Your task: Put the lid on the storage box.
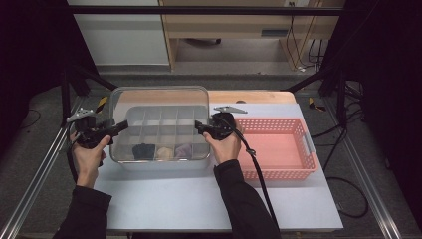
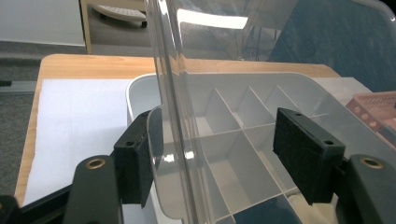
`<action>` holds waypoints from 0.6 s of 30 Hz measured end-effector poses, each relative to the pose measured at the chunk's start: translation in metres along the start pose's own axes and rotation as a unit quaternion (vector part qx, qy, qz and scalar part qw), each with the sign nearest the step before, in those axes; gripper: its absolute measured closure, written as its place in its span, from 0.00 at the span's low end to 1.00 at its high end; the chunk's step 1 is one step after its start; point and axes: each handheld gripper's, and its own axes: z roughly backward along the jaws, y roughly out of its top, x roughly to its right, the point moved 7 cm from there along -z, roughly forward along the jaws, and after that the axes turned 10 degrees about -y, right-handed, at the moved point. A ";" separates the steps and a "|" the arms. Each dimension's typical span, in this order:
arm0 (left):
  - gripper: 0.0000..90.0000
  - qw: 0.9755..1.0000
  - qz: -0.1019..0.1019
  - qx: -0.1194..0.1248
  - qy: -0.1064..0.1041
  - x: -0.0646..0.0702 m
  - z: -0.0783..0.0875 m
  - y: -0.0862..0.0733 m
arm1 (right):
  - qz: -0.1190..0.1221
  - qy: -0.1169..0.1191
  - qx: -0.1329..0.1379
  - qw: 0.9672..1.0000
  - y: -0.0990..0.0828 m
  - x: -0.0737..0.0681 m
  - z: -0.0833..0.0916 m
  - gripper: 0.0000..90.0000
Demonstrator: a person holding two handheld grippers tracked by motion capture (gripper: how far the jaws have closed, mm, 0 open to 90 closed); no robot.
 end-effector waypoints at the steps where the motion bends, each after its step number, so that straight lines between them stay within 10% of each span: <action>1: 0.36 1.000 0.001 -0.002 -0.001 -0.001 -0.001 0.000 | 0.000 -0.002 -0.002 1.000 0.000 0.000 -0.002 0.46; 18: 0.35 0.999 0.031 -0.024 -0.005 -0.014 -0.015 -0.008 | -0.015 -0.011 -0.018 1.000 -0.007 0.003 -0.020 0.40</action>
